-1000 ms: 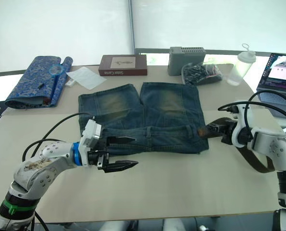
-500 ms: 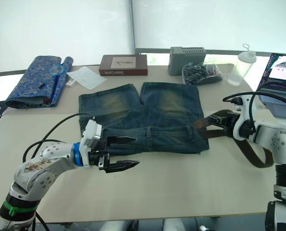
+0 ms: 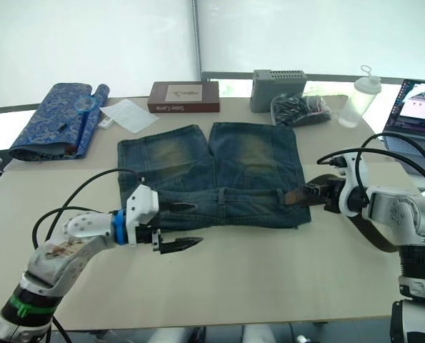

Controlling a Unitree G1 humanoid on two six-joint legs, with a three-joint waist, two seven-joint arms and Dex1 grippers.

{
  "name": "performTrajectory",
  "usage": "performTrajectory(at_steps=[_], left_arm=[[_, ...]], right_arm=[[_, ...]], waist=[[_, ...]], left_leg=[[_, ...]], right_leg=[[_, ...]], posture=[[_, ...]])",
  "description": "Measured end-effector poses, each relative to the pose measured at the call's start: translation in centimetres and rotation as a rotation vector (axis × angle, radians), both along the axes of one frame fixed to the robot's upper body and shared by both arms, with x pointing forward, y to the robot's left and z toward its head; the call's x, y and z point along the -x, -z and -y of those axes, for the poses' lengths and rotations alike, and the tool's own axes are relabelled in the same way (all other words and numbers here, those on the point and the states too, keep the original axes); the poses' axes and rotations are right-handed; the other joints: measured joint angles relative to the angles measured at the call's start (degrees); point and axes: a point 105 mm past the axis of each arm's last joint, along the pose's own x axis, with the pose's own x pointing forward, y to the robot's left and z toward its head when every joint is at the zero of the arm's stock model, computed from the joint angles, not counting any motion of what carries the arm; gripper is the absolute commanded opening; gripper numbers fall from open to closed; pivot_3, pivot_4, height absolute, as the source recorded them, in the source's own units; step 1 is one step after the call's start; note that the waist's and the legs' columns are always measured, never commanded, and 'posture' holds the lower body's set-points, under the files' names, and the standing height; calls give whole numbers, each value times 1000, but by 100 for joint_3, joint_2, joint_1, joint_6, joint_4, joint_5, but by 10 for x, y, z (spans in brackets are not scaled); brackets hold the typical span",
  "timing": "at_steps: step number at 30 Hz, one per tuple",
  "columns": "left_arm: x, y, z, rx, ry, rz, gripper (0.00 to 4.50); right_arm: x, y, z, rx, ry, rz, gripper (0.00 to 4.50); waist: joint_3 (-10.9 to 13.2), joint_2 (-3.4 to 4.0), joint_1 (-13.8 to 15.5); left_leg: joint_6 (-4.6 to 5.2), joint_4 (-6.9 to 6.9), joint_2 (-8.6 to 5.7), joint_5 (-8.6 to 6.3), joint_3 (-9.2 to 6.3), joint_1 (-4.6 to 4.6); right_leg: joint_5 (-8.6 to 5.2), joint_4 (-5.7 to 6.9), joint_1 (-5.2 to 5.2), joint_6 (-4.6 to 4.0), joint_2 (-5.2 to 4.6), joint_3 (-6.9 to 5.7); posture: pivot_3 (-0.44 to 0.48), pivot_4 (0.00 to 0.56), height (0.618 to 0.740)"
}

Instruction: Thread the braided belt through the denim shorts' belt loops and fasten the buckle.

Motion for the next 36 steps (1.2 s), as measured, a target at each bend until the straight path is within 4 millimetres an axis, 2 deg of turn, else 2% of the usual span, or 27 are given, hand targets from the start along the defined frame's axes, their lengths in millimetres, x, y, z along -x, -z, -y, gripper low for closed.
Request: performTrajectory(at_steps=[5,9,12,15,19,21,22,26,29,36], left_arm=[[-23,13,17,-114,0,86,4452],[-38,19,39,-173,19,119,4452],[-51,32,54,-273,34,165,4452],[-61,35,66,-343,41,230,3576],[-64,37,67,-384,70,266,1703],[-62,37,67,-382,87,263,949],[-60,37,66,-374,89,253,749],[-46,38,59,-335,111,186,709],[-33,38,49,-324,114,137,707],[-15,36,36,-297,127,-3,691]], right_arm=[[-1,-5,4,-8,15,18,0],[-1,-11,8,-7,41,48,0],[0,-19,12,-6,70,85,0],[2,-27,11,-8,82,123,0],[9,-32,12,-2,97,135,0],[12,-35,12,-7,98,141,0],[14,-36,10,-9,92,145,0],[23,-37,7,-10,81,148,0],[34,-31,-1,-25,30,111,0],[54,-26,-12,-18,-46,60,0]], waist=[[0,0,15],[0,0,5],[0,0,6],[0,0,2],[-2,3,0],[-2,3,-2],[-3,5,-8],[-4,7,-24],[-5,8,-27],[-4,7,-17]], left_leg=[[0,0,-4,0,0,-4],[0,0,-3,0,-1,-5],[0,1,-4,0,0,-5],[1,2,-3,0,0,-4],[1,2,-3,-1,-1,0],[1,3,-3,-1,0,1],[2,3,-2,-1,-1,3],[4,2,0,-3,-1,3],[5,1,0,-3,-1,3],[6,6,0,-3,-1,5]], right_leg=[[1,0,-3,2,-4,0],[2,2,-4,3,-2,-1],[2,6,-4,3,-2,0],[2,8,-4,4,-3,1],[2,11,-2,4,-5,2],[2,11,0,4,-6,3],[2,12,0,4,-6,4],[1,16,-4,4,-3,5],[1,15,-3,4,-4,7],[0,15,1,6,0,4]], posture=[[0,150,740],[0,150,740],[0,150,740],[0,150,740],[0,150,740],[0,150,740],[0,150,740],[0,150,740],[0,150,740],[0,150,740]])
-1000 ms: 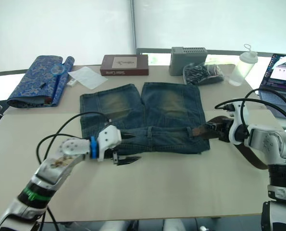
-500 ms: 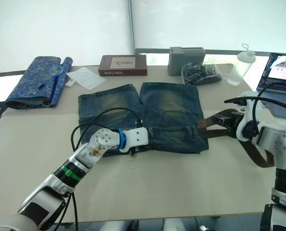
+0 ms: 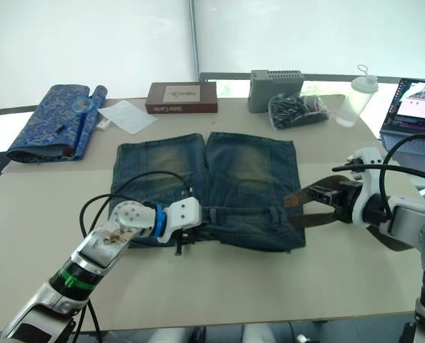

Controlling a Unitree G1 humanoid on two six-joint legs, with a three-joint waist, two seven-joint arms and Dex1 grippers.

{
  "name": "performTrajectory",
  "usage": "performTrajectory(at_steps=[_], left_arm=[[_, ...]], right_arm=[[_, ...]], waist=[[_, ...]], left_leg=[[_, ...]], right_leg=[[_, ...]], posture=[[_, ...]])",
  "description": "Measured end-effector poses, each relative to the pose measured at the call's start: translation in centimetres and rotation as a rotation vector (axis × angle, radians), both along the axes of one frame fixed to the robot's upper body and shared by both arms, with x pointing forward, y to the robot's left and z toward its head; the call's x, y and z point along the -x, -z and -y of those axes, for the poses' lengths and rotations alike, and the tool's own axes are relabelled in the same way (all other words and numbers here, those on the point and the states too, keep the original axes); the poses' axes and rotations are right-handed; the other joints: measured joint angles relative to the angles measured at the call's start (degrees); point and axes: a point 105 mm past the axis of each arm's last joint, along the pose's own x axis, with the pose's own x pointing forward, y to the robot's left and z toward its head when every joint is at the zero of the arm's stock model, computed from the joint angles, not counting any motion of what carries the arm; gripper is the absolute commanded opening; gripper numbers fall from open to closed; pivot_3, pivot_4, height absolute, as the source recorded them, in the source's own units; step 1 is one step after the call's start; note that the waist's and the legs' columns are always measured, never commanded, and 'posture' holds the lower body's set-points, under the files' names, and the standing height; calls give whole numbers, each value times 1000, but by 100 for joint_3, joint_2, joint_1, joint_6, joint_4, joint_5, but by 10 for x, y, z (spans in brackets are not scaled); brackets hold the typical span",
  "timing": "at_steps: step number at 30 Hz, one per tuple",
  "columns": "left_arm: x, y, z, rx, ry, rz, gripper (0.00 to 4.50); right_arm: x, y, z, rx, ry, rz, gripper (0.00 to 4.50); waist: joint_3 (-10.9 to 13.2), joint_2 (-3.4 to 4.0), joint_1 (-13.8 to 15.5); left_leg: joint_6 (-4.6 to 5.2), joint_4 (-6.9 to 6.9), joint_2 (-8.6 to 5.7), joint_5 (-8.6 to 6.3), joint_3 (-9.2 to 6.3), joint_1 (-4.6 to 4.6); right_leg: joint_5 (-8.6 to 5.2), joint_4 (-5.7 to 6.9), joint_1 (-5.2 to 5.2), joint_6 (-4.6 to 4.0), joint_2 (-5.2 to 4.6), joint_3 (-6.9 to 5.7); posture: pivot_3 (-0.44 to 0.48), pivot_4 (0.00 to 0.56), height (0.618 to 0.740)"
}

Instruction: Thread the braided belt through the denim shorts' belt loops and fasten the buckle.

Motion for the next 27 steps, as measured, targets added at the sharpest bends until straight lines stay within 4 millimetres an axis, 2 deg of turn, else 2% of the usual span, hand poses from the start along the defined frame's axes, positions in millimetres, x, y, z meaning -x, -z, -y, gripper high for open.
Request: performTrajectory(at_steps=[3,4,5,9,14,20,23,27], left_arm=[[4,-1,-2,-1,-6,-33,691],[6,-1,-2,4,-9,-49,1717],[8,-1,-3,11,-10,-66,2054],[18,-6,-6,101,-16,-137,3888],[26,-27,-25,198,-19,-134,3888],[33,-31,-29,243,5,-142,3888],[34,-30,-30,249,-2,-139,3888],[35,-26,-30,252,-10,-145,3888]], right_arm=[[5,5,-3,-10,-21,-32,0],[6,6,-3,-10,-21,-38,0],[7,7,-3,-9,-20,-47,0],[13,13,-6,-18,-32,-86,0],[17,23,-7,-31,-24,-118,0],[15,37,-6,-19,1,-164,0],[10,46,-1,-10,37,-191,0],[5,51,-3,-24,38,-213,0]], waist=[[0,0,-4],[0,0,-3],[0,0,-5],[0,0,1],[0,0,6],[0,0,31],[0,0,16],[0,0,4]], left_leg=[[0,0,0,0,1,-1],[0,0,0,0,0,-1],[0,0,0,0,1,0],[-1,1,1,0,0,-3],[-1,1,1,0,0,-1],[-1,8,0,0,0,-2],[-1,7,0,0,0,-2],[-1,6,1,0,1,-1]], right_leg=[[0,0,-1,0,0,1],[0,0,0,0,0,1],[0,0,-1,0,0,1],[0,1,-3,0,-1,1],[0,0,-2,-1,-1,1],[0,-3,4,-1,-4,-4],[0,-2,2,-1,-2,-3],[0,-2,1,-1,-1,-2]], posture=[[0,150,740],[0,150,740],[0,150,740],[0,150,740],[0,150,740],[0,150,740],[0,150,740],[0,150,740]])
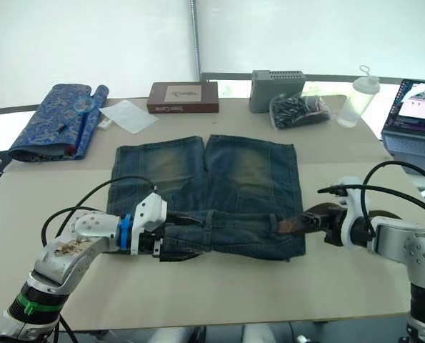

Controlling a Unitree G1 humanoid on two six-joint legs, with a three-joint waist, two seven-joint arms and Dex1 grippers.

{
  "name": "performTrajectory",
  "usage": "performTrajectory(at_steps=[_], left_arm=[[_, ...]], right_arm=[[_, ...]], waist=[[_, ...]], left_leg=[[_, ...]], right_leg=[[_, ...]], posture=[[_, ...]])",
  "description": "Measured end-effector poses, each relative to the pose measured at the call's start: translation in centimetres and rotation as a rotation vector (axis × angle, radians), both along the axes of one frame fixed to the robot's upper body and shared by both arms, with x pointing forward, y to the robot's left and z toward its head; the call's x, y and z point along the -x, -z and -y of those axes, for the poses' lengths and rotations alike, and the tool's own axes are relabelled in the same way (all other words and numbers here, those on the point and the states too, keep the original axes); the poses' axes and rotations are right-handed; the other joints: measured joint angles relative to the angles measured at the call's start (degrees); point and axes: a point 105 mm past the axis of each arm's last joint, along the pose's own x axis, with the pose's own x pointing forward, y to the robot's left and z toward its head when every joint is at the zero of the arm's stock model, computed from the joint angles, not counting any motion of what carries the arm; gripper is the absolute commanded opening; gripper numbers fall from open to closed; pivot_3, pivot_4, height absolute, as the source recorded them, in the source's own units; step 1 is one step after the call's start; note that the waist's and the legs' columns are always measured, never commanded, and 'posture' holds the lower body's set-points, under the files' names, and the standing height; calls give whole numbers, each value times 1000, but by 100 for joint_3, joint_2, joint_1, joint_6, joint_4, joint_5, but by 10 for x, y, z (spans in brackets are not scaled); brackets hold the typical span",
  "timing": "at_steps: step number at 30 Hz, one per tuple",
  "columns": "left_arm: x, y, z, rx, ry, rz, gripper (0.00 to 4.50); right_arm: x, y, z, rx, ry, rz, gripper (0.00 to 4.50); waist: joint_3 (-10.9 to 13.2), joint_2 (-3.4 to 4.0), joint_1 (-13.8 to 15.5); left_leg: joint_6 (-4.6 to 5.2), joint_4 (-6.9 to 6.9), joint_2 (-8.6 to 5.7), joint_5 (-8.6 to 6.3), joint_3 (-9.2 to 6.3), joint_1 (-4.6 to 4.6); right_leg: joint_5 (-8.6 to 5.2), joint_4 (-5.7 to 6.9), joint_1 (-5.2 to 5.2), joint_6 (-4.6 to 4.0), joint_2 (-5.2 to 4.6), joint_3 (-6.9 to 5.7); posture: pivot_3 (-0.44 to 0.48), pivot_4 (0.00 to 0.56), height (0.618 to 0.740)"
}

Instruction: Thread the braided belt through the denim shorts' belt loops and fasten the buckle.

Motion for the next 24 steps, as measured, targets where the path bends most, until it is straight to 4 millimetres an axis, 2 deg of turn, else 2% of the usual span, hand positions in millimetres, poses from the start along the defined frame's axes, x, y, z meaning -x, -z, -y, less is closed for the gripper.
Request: performTrajectory(at_steps=[12,18,24], left_arm=[[-1,1,4,26,-16,10,3888],[-4,0,9,80,-35,-24,3888],[-8,4,13,145,-91,-138,3888]], right_arm=[[-12,7,-8,-9,3,-17,0],[-12,19,-33,-57,-54,-38,0],[-15,24,-46,-92,-60,-39,0]], waist=[[0,0,9],[0,0,-2],[0,0,-4]], left_leg=[[0,0,-1,0,-1,0],[0,0,0,0,-1,0],[-1,0,-1,0,-1,1]], right_leg=[[0,0,0,0,0,0],[0,3,-2,0,1,1],[0,6,-2,0,3,1]], posture=[[0,150,740],[0,150,740],[0,150,740]])
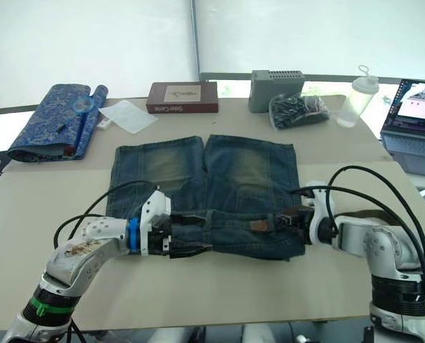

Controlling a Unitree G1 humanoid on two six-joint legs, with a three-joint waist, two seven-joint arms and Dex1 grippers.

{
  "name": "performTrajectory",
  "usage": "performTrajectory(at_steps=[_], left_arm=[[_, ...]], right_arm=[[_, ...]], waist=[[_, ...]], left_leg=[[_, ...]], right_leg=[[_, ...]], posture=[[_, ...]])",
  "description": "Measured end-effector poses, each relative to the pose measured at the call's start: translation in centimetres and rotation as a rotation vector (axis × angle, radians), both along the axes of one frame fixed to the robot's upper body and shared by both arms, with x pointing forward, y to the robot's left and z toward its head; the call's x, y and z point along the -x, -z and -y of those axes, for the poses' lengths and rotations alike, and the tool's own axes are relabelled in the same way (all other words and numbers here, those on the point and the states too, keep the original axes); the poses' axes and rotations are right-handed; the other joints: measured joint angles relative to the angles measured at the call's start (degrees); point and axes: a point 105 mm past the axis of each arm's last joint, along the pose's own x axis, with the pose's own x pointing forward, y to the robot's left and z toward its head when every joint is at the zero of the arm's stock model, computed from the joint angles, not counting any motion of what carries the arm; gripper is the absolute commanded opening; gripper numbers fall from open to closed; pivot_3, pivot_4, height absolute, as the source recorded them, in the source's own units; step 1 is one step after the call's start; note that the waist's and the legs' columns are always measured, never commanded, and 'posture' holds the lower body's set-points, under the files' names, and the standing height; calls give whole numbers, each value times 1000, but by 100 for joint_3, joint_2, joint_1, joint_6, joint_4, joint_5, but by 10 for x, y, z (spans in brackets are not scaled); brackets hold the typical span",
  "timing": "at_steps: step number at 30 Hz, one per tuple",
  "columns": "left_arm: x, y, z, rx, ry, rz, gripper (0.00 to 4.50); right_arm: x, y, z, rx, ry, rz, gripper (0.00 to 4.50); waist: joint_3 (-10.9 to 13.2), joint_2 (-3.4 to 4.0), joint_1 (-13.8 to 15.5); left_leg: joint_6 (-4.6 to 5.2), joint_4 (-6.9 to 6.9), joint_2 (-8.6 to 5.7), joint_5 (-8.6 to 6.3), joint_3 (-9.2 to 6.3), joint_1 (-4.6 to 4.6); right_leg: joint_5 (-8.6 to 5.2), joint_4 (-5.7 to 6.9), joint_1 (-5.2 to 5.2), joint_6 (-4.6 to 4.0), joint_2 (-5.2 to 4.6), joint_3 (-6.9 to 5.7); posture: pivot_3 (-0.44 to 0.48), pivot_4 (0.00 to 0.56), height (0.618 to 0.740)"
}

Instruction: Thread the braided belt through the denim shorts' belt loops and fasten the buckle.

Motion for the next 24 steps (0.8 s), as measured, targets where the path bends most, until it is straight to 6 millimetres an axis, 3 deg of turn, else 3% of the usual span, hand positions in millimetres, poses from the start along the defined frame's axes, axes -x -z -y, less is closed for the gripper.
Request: performTrajectory(at_steps=[6,13,24], left_arm=[[-6,6,18,129,-39,-324,3888],[-26,1,56,289,-77,-697,3888],[-45,12,72,339,-237,-965,3888]], right_arm=[[-5,6,-6,-85,76,-23,0],[-3,11,-6,-190,170,-84,0],[5,12,-7,-215,207,-95,0]], waist=[[0,0,-3],[-1,0,-5],[-11,7,26]], left_leg=[[-1,7,-1,1,-2,5],[-2,18,-2,1,-3,5],[-4,23,-4,-1,-3,6]], right_leg=[[0,10,3,0,7,0],[0,17,5,0,12,0],[1,14,13,1,9,2]], posture=[[0,150,740],[0,150,740],[0,150,740]])
